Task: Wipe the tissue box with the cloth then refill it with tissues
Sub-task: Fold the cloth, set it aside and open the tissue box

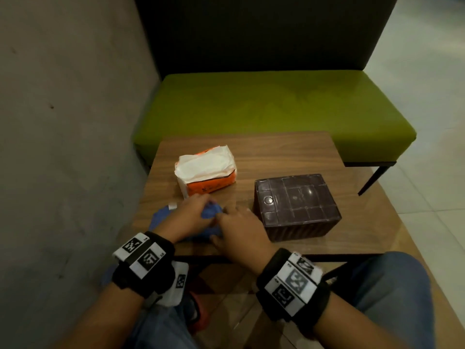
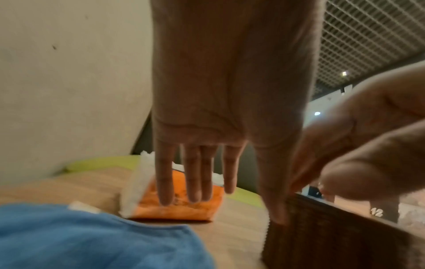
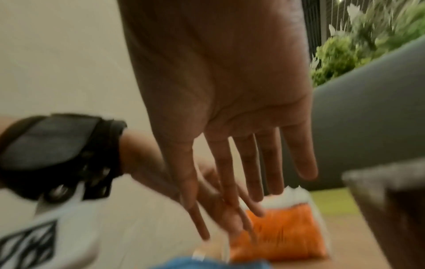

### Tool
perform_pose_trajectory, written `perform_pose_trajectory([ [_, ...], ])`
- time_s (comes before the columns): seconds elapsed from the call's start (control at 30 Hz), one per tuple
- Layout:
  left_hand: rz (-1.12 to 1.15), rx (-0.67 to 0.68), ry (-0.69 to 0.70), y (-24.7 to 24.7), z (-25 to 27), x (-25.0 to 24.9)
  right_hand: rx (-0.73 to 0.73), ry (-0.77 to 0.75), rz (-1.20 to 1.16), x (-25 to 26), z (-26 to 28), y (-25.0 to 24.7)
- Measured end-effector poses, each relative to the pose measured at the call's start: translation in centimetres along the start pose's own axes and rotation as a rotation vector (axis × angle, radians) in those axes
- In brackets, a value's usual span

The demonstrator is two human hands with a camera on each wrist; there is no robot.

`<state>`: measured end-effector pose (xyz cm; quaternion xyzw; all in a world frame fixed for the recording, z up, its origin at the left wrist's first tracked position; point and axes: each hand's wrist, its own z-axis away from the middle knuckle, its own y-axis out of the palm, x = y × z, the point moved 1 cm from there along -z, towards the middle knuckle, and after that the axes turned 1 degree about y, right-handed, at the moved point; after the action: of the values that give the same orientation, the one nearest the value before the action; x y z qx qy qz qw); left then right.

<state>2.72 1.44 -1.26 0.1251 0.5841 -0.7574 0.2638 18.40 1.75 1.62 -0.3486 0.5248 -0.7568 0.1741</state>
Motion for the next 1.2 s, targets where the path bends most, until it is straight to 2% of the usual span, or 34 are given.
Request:
perform_pose_trajectory([
  [0.1,0.089,0.106,0.174,0.7,0.2,-4.4,-0.068,0.015,0.010,-2.2,1.5,-4.8],
  [0.2,0.189,0.133,0.255,2.3,-0.3,-6.9,0.037,0.101,0.016,-6.9,2.7,-8.3],
  [0.3,0.095,0.140,0.265,3.5,-1.8,-8.4,0.102,0.266,0.061,-12.2,3.7,-9.3],
  [0.4,-0.075,0.138,0.284,3.7,-3.5,-9.7,0.187,0.303,0.061,-14.9,4.1,-9.0],
  [0.67,-0.229,0.132,0.305,2.9,-3.8,-10.0,0.297,0.172,0.195,-15.3,1.0,-8.0],
  [0.83,-0.264,0.155,0.316,2.4,-3.4,-9.1,0.293,0.125,0.298,-13.9,-0.1,-7.6],
  [1.2,-0.284,0.154,0.319,2.3,-3.3,-9.0,0.311,0.092,0.341,-13.6,-0.3,-7.7],
])
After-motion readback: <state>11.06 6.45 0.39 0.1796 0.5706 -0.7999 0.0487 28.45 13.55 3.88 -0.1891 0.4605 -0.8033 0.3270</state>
